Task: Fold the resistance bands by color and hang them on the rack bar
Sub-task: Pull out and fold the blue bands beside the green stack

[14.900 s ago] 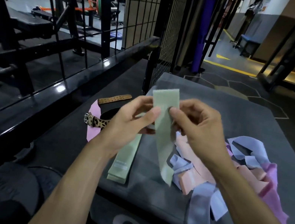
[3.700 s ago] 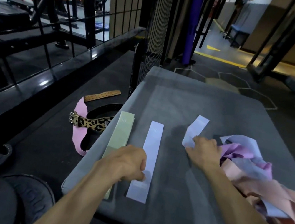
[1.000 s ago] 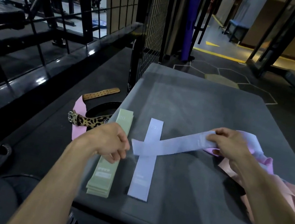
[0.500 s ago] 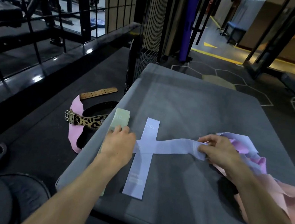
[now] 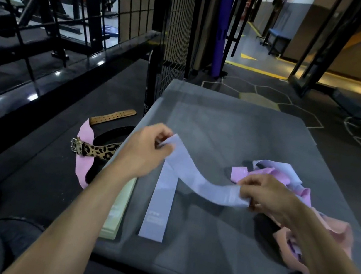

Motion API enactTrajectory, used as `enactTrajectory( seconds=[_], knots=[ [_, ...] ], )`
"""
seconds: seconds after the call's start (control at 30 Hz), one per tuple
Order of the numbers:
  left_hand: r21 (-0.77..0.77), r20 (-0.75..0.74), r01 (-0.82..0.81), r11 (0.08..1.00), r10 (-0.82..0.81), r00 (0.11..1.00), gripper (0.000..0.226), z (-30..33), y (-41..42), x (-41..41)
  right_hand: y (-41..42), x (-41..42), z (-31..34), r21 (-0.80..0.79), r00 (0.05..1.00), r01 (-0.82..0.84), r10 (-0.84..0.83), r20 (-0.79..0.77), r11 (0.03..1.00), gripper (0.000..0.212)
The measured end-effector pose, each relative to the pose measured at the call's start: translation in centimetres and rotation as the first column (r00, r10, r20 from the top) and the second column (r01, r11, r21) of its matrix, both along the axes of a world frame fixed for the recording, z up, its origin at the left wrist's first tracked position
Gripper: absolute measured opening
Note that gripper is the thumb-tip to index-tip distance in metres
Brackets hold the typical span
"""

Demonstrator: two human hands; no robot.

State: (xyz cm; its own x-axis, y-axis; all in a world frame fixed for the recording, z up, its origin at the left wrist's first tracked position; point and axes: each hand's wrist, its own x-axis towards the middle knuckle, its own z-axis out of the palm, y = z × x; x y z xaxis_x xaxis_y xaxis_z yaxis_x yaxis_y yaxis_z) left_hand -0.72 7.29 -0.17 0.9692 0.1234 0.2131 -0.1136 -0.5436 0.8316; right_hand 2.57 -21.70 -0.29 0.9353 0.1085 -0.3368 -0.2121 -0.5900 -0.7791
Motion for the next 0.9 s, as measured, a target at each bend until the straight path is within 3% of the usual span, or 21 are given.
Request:
enactTrajectory(
  seconds=[0.1, 0.17, 0.2, 0.27, 0.33, 0.5, 0.57, 0.67, 0.77, 0.9],
  knots=[
    [-0.231, 0.165, 0.203, 0.952, -0.167, 0.972, 0.012, 2.3, -1.6, -0.9, 0.2, -1.7, 1.0, -0.264, 0.952, -0.279, 0.229, -0.205, 0.923, 0.018],
    [-0.221, 0.197, 0.278, 0.935, -0.237, 0.951, 0.015, 2.8, -2.8, -1.1, 1.0, -2.6, 2.3, -0.445, 0.917, -0.388, 0.385, -0.103, 0.807, 0.021],
    [-0.200, 0.201, 0.309, 0.930, -0.270, 0.942, 0.015, 2.8, -3.4, -1.1, 1.4, -2.8, 2.7, -0.361, 0.897, -0.409, 0.442, 0.010, 0.838, 0.022],
    [-0.180, 0.211, 0.345, 0.921, -0.306, 0.928, 0.015, 2.6, -4.3, -1.1, 1.9, -2.9, 3.0, 0.003, 0.873, -0.439, 0.426, 0.237, 0.899, 0.029],
    [-0.184, 0.234, 0.332, 0.925, -0.287, 0.929, 0.015, 2.4, -4.8, -1.0, 2.4, -3.1, 3.5, 0.194, 0.847, -0.477, 0.390, 0.360, 0.857, 0.031],
    [-0.199, 0.301, 0.286, 0.937, -0.219, 0.928, 0.012, 2.5, -4.8, -1.4, 3.6, -2.9, 3.9, 0.439, 0.901, -0.412, 0.285, 0.327, 0.799, 0.033],
    [-0.213, 0.314, 0.282, 0.935, -0.208, 0.926, 0.011, 2.7, -4.8, -1.8, 4.3, -3.0, 4.0, 0.410, 0.885, -0.395, 0.220, 0.411, 0.822, 0.022],
    [-0.297, 0.282, 0.269, 0.916, -0.185, 0.941, 0.012, 2.7, -4.6, -2.2, 5.1, -3.3, 4.4, 0.260, 0.771, -0.391, 0.159, 0.617, 0.883, 0.007],
    [-0.353, 0.078, 0.324, 0.878, -0.318, 0.945, 0.024, 1.5, -4.3, -2.4, 5.6, -3.5, 5.5, 0.279, 0.725, -0.337, 0.060, 0.686, 0.899, 0.003],
    [-0.169, -0.181, 0.420, 0.892, -0.447, 0.876, 0.021, -1.4, -4.4, -2.5, 5.9, -3.4, 7.5, 0.348, 0.717, -0.259, -0.062, 0.695, 0.901, 0.003]
  ],
)
